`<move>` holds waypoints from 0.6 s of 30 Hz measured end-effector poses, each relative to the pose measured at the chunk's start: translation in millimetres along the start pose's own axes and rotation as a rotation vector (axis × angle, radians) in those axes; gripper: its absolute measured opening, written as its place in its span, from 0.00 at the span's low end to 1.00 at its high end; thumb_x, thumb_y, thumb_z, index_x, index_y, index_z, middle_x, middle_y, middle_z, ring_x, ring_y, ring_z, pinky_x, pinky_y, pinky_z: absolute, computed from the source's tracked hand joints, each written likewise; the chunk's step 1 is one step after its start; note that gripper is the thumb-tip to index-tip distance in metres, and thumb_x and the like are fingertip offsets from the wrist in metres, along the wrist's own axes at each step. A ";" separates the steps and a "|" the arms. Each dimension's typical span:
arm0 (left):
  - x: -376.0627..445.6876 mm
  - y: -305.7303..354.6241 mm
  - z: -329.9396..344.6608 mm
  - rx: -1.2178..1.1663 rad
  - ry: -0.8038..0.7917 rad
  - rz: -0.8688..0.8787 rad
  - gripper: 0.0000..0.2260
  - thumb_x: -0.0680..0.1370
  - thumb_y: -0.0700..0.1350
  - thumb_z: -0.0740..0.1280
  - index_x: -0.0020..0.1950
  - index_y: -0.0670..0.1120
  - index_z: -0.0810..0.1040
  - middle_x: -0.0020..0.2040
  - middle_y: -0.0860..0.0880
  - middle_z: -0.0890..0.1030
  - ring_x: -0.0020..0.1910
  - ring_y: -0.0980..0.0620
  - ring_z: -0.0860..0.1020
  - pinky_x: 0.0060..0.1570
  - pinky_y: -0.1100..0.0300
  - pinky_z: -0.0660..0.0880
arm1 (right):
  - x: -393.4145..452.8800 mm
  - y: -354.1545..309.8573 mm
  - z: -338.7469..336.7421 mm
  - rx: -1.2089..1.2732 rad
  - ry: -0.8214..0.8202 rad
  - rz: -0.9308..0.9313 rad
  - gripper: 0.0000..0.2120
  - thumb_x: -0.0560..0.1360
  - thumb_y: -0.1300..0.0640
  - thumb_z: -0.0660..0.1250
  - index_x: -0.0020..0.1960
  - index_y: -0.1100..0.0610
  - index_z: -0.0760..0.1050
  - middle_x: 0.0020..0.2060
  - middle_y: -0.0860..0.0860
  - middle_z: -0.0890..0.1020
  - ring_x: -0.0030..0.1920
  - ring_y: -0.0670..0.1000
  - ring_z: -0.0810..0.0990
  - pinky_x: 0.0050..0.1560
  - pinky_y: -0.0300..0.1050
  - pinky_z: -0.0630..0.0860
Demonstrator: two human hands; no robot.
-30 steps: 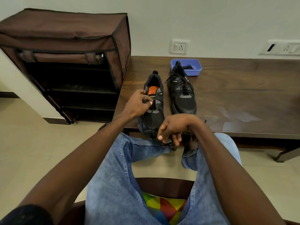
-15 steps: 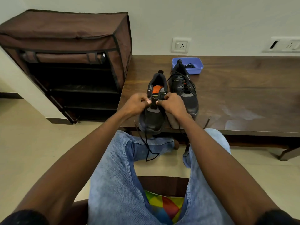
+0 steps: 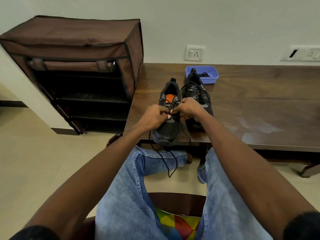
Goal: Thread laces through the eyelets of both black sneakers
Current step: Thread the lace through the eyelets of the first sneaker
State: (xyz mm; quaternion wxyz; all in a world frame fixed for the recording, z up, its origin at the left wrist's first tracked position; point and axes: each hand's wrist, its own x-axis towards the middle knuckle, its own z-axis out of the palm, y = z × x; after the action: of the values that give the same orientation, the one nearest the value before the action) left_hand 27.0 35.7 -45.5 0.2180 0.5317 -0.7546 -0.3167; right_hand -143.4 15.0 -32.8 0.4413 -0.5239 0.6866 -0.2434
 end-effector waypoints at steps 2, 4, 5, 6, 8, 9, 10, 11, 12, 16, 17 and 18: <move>4.1 3.5 3.8 0.185 -0.050 0.020 0.04 0.79 0.43 0.69 0.46 0.47 0.82 0.36 0.53 0.78 0.37 0.55 0.76 0.36 0.63 0.69 | 0.9 0.3 -0.5 -0.005 -0.015 0.000 0.17 0.68 0.57 0.79 0.47 0.55 0.72 0.47 0.57 0.84 0.46 0.57 0.85 0.52 0.59 0.83; 8.1 2.2 4.0 0.262 -0.083 0.016 0.08 0.80 0.43 0.68 0.40 0.47 0.81 0.35 0.52 0.78 0.37 0.54 0.76 0.37 0.61 0.68 | 2.9 1.1 -0.2 -0.022 -0.023 -0.004 0.16 0.69 0.56 0.78 0.47 0.54 0.71 0.46 0.57 0.83 0.44 0.55 0.83 0.52 0.57 0.83; 8.2 0.7 3.0 0.269 -0.088 0.018 0.11 0.80 0.43 0.68 0.37 0.48 0.79 0.34 0.53 0.77 0.37 0.55 0.75 0.38 0.61 0.67 | 3.9 0.7 0.6 -0.041 -0.025 -0.005 0.16 0.69 0.56 0.78 0.47 0.54 0.71 0.45 0.56 0.82 0.43 0.55 0.82 0.51 0.56 0.83; 6.1 0.7 2.0 0.251 -0.082 0.029 0.13 0.80 0.43 0.67 0.35 0.49 0.77 0.34 0.54 0.76 0.36 0.55 0.74 0.38 0.61 0.67 | 3.6 -0.6 0.9 -0.061 -0.025 -0.001 0.15 0.69 0.55 0.78 0.47 0.54 0.71 0.45 0.57 0.82 0.43 0.55 0.82 0.51 0.56 0.83; -1.2 -2.1 1.9 0.131 -0.003 0.054 0.14 0.80 0.42 0.66 0.34 0.48 0.75 0.35 0.52 0.75 0.37 0.54 0.74 0.37 0.58 0.68 | 3.4 -2.8 1.2 -0.081 -0.029 0.009 0.16 0.70 0.55 0.77 0.50 0.56 0.72 0.47 0.57 0.82 0.46 0.56 0.82 0.53 0.57 0.83; -7.7 -2.3 0.4 0.047 0.097 0.049 0.12 0.81 0.41 0.65 0.36 0.47 0.77 0.37 0.52 0.74 0.39 0.53 0.74 0.38 0.56 0.71 | 4.0 -3.3 1.0 -0.086 -0.029 0.014 0.17 0.70 0.55 0.78 0.51 0.57 0.73 0.49 0.57 0.82 0.48 0.57 0.83 0.54 0.58 0.82; -11.9 -6.8 -3.3 -0.032 0.236 0.025 0.11 0.81 0.41 0.64 0.39 0.46 0.77 0.39 0.52 0.73 0.41 0.52 0.75 0.40 0.54 0.73 | 3.8 -4.7 0.7 -0.089 -0.030 0.019 0.18 0.70 0.55 0.78 0.53 0.57 0.73 0.50 0.58 0.82 0.50 0.58 0.83 0.54 0.58 0.82; -14.0 -13.1 -7.7 -0.116 0.397 -0.019 0.10 0.82 0.41 0.64 0.40 0.47 0.77 0.40 0.52 0.73 0.42 0.52 0.76 0.42 0.54 0.75 | 4.4 -5.3 0.6 -0.090 -0.030 0.023 0.18 0.70 0.55 0.78 0.54 0.58 0.73 0.51 0.58 0.82 0.51 0.58 0.83 0.54 0.59 0.82; -11.6 -22.2 -13.7 -0.211 0.561 -0.098 0.10 0.82 0.41 0.63 0.42 0.48 0.76 0.41 0.51 0.75 0.43 0.51 0.77 0.43 0.53 0.78 | 4.1 -6.5 0.4 -0.089 -0.032 0.029 0.19 0.70 0.55 0.78 0.55 0.59 0.73 0.52 0.59 0.82 0.51 0.59 0.83 0.54 0.59 0.82; 8.8 -52.7 -42.4 -0.738 1.044 -0.590 0.07 0.82 0.46 0.62 0.48 0.47 0.78 0.51 0.43 0.81 0.48 0.44 0.82 0.51 0.43 0.81 | 3.1 -10.5 -0.5 -0.086 -0.047 0.064 0.23 0.70 0.55 0.79 0.59 0.61 0.74 0.53 0.59 0.82 0.51 0.59 0.83 0.54 0.58 0.82; 8.0 -51.0 -40.9 -0.769 1.037 -0.636 0.07 0.82 0.46 0.62 0.50 0.45 0.79 0.52 0.42 0.82 0.49 0.45 0.82 0.52 0.45 0.81 | 3.6 -11.1 -1.0 -0.084 -0.053 0.067 0.23 0.70 0.55 0.79 0.60 0.61 0.74 0.53 0.59 0.82 0.51 0.59 0.84 0.55 0.58 0.82; 5.5 -44.5 -36.2 -0.719 0.961 -0.610 0.08 0.82 0.45 0.63 0.53 0.44 0.80 0.52 0.44 0.82 0.49 0.47 0.82 0.52 0.49 0.81 | 3.2 -12.6 -1.8 -0.086 -0.062 0.068 0.24 0.70 0.55 0.79 0.60 0.61 0.74 0.53 0.59 0.82 0.51 0.59 0.84 0.55 0.58 0.82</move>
State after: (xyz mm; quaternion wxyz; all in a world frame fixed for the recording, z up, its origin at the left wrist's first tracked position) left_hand 78.8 11.2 -51.6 0.5939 0.6971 -0.2373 -0.3241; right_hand -138.8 7.6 -23.0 0.4473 -0.5259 0.7001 -0.1821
